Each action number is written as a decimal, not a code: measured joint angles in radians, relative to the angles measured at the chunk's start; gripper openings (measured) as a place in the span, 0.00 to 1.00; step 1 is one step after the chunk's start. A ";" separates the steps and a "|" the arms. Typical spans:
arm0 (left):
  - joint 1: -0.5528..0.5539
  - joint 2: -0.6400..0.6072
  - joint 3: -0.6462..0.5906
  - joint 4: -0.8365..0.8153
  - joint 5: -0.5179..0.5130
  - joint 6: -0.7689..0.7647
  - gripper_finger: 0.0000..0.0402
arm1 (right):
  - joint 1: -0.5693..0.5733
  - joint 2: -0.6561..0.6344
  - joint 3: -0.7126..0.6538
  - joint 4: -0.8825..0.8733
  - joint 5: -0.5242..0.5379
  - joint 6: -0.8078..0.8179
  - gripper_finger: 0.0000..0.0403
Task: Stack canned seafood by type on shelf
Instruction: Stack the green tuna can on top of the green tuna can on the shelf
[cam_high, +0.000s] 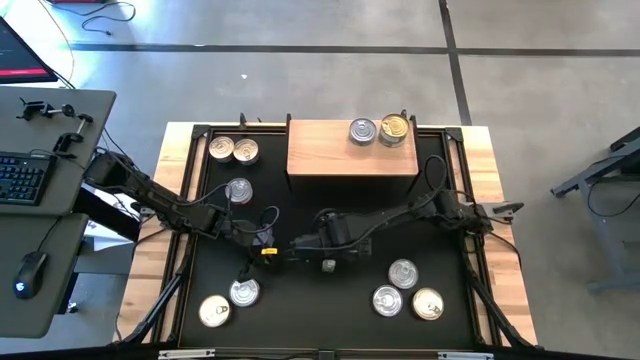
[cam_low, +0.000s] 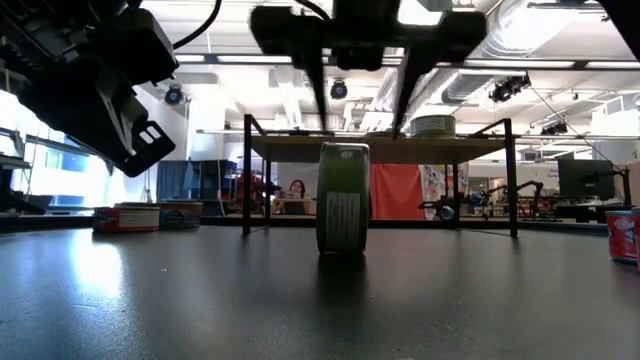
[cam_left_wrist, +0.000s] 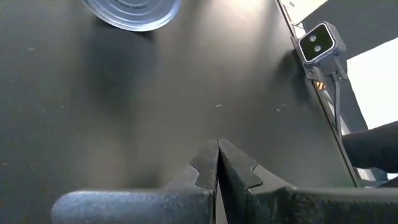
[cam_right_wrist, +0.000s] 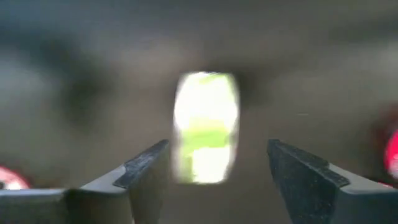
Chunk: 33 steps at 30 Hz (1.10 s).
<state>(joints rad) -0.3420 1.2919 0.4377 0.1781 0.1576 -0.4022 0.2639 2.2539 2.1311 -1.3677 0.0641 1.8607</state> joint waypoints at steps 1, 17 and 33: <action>0.000 0.000 0.000 0.000 0.005 0.006 0.00 | -0.002 0.000 0.000 0.032 0.006 -0.007 0.64; 0.001 0.000 0.000 -0.001 0.017 0.030 0.00 | -0.004 0.123 -0.001 0.041 -0.035 -0.012 0.64; 0.001 0.000 0.000 0.015 0.016 -0.039 0.00 | 0.013 0.118 0.010 -0.012 0.027 -0.197 0.27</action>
<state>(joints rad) -0.3408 1.2919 0.4374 0.1935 0.1738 -0.4408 0.2767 2.3717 2.1416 -1.3793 0.0911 1.6635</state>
